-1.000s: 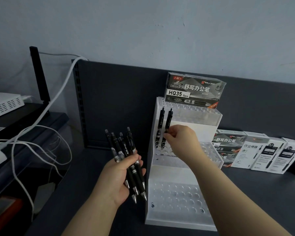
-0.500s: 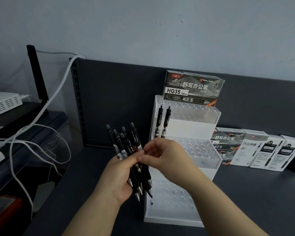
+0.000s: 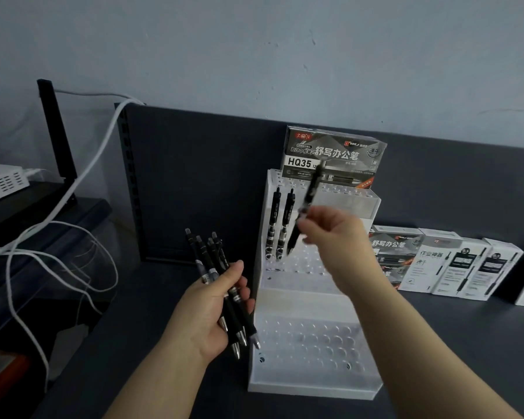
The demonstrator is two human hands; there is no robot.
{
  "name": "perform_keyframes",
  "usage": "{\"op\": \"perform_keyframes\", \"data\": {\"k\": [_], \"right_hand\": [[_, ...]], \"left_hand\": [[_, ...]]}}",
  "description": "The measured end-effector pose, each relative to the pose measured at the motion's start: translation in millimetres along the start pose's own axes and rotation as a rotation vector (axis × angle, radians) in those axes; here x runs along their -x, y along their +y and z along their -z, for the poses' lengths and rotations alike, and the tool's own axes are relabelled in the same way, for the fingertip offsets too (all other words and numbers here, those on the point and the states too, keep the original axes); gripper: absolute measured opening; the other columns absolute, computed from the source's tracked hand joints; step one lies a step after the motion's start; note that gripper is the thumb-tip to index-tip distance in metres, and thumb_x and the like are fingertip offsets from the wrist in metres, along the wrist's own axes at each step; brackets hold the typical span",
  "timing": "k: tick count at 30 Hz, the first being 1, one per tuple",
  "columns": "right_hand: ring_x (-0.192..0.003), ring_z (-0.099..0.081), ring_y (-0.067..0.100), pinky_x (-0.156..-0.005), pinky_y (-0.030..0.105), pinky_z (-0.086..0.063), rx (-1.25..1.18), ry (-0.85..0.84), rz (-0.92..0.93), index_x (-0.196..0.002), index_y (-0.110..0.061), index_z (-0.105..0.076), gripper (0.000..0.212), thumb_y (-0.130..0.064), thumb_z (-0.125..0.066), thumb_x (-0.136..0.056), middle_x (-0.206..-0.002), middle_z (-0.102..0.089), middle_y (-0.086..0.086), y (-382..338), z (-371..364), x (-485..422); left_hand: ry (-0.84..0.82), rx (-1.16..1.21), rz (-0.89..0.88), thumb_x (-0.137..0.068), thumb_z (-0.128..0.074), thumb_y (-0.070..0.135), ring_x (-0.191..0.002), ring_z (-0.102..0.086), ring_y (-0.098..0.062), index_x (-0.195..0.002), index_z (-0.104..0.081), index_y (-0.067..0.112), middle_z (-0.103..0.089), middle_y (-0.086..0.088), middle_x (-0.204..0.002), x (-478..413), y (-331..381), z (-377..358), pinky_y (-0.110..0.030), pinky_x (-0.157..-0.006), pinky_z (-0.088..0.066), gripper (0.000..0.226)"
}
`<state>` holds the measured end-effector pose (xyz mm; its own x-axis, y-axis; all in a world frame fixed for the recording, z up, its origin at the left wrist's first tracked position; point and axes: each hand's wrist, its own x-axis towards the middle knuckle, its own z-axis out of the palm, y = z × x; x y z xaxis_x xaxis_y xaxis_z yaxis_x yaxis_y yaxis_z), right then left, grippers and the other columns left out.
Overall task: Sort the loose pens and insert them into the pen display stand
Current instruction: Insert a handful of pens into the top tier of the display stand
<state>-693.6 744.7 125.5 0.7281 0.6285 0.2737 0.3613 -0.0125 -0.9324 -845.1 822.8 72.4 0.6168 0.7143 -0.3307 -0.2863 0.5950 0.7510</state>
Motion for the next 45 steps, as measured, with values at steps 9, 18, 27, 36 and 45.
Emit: {"op": "perform_keyframes", "data": {"k": [9, 18, 27, 36, 45], "right_hand": [[-0.069, -0.057, 0.013, -0.064, 0.023, -0.045, 0.392, 0.039, 0.064, -0.111, -0.011, -0.066, 0.023, -0.015, -0.059, -0.090, -0.089, -0.069, 0.002, 27.8, -9.1, -21.7], [-0.072, -0.051, 0.020, -0.065, 0.023, -0.034, 0.668, -0.045, 0.113, -0.098, -0.005, -0.068, 0.019, -0.015, -0.052, -0.093, -0.089, -0.067, 0.011, 26.6, -12.4, -21.7], [-0.071, -0.047, 0.025, -0.060, 0.027, -0.030, 0.747, -0.093, 0.078, -0.078, 0.000, -0.061, 0.020, -0.014, -0.052, -0.090, -0.073, -0.055, 0.011, 27.9, -12.5, -22.7], [-0.060, -0.058, 0.003, -0.057, 0.018, -0.048, 0.296, -0.297, 0.073, -0.080, -0.022, -0.067, 0.007, -0.028, -0.067, -0.084, -0.070, -0.067, -0.003, 3.1, -18.6, 43.1], [-0.058, -0.045, 0.015, -0.057, 0.027, -0.039, 0.189, -0.496, -0.076, -0.078, -0.013, -0.069, 0.013, -0.018, -0.062, -0.087, -0.063, -0.060, -0.002, -1.5, -5.8, 47.5]], "left_hand": [[0.011, 0.109, 0.056, -0.090, -0.059, 0.022, -0.057, -0.055, -0.014, -0.093, -0.065, 0.005, -0.058, -0.004, -0.065, -0.7, -0.1, -0.7, -0.030, -0.060, -0.047, 0.018], [-0.007, 0.045, 0.022, -0.088, -0.059, 0.009, -0.065, -0.062, -0.016, -0.093, -0.066, 0.005, -0.065, -0.005, -0.069, 4.7, 0.7, 2.9, -0.033, -0.063, -0.051, 0.010], [-0.026, 0.031, -0.025, -0.085, -0.061, 0.008, -0.063, -0.068, -0.014, -0.088, -0.066, 0.005, -0.072, -0.006, -0.072, 11.7, 2.7, 0.9, -0.033, -0.068, -0.053, 0.007], [-0.066, 0.014, -0.043, -0.084, -0.062, 0.007, -0.087, -0.067, -0.025, -0.096, -0.068, 0.001, -0.071, -0.015, -0.090, 15.9, -3.1, -7.0, -0.036, -0.065, -0.057, 0.015], [-0.163, -0.044, -0.059, -0.085, -0.060, 0.010, -0.081, -0.069, -0.024, -0.095, -0.069, 0.003, -0.072, -0.013, -0.089, 17.0, -8.5, -15.0, -0.039, -0.069, -0.057, 0.014]]}}
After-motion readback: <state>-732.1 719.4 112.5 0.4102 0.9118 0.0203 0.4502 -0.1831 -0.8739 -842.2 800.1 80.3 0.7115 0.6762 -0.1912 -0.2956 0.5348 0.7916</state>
